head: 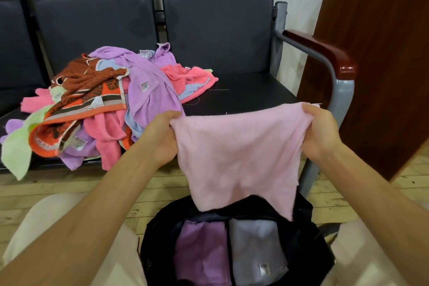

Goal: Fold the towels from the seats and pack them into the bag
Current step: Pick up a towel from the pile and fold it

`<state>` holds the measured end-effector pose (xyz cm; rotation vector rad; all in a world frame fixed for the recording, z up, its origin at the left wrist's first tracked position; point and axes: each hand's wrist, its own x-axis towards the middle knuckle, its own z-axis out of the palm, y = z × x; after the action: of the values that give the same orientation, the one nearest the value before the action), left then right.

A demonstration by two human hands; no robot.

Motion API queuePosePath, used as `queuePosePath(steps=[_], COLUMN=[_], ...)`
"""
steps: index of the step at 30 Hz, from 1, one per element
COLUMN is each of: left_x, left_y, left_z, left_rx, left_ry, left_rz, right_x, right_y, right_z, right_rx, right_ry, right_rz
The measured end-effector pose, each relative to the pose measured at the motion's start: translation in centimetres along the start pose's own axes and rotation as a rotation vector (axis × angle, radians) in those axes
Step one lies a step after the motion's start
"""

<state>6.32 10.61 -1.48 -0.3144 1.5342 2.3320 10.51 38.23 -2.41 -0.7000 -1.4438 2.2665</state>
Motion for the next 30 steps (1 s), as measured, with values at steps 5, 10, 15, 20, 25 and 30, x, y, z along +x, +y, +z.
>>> queuePosePath(steps=[5, 10, 15, 20, 25, 30], left_x=[2.0, 1.3, 2.2, 2.4, 3.3, 2.6], left_y=[0.7, 1.3, 1.5, 1.4, 0.5, 1.2], left_z=[-1.7, -1.3, -2.0, -2.2, -3.3, -2.0], left_rx=[-0.113, -0.183, -0.168, -0.267, 0.037, 0.468], left_ry=[0.159, 0.095, 0.207, 0.17, 0.362, 0.333], left_rz=[0.128, 0.171, 0.22, 0.165, 0.389, 0.569], right_x=[-0.2, 0.1, 0.3, 0.3, 0.9, 0.2], right_y=[-0.2, 0.5, 1.3, 1.3, 2.0, 0.0], right_z=[0.4, 0.3, 0.6, 0.7, -0.5, -1.1], right_rx=[-0.072, -0.251, -0.34, -0.305, -0.36, -0.486], right_ry=[0.07, 0.09, 0.092, 0.133, 0.177, 0.171], right_rz=[-0.098, -0.185, -0.163, -0.167, -0.184, -0.339])
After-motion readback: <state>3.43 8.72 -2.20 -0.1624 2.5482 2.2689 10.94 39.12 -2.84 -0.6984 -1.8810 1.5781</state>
